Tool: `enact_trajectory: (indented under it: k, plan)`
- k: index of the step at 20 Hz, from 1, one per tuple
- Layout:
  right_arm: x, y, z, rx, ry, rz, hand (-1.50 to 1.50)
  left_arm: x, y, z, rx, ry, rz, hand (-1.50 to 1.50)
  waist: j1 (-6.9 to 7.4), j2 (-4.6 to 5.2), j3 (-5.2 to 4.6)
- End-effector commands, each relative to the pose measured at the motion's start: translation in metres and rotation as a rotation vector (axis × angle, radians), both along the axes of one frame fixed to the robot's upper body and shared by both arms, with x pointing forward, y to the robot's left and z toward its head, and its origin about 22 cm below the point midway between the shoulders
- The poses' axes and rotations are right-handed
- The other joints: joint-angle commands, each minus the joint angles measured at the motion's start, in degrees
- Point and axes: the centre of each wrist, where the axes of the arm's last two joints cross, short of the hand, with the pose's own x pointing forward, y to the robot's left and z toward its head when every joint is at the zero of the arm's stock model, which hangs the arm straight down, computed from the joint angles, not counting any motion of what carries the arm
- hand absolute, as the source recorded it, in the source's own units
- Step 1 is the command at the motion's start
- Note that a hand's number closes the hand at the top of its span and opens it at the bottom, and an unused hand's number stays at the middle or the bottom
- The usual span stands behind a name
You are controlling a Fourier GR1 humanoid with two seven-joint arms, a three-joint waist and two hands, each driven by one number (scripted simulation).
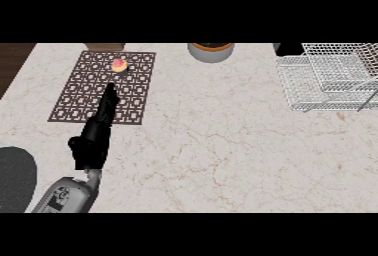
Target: Pick the tomato from the tray and place it in the tiered basket
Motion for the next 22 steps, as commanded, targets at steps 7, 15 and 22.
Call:
enact_trajectory:
  k: [7,15,22]
  plan:
    - [-0.01,0.025,-0.005,-0.224,0.029,0.102,-1.5,-0.008,-0.005,0.005,0.023,-0.007,-0.019,0.0,0.58,0.0,-0.07]
    - [-0.022,0.021,-0.025,-0.335,0.073,0.054,-1.5,-0.013,-0.018,-0.002,0.004,0.005,0.001,0.0,0.03,-0.01,0.01]
    - [-0.016,0.028,-0.029,-0.38,-0.049,0.009,-1.5,0.006,-0.01,0.009,0.007,-0.001,-0.005,0.0,0.48,0.09,-0.02]
